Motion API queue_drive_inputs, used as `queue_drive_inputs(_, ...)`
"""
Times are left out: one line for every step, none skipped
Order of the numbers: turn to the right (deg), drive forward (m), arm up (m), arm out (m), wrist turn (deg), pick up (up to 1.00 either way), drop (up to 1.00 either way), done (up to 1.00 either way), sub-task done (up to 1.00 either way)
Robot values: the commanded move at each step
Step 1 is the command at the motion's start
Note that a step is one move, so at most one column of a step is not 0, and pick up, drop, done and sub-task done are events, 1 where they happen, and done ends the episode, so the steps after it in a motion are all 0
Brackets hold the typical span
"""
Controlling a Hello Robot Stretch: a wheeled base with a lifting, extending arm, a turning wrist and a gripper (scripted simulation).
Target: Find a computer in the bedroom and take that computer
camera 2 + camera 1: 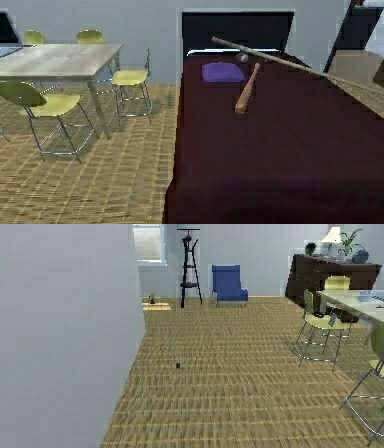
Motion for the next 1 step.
queue_drive_inputs(24.0, 0.00, 0.00, 0.00, 0.0, 0.00, 0.00, 0.00, 0.00)
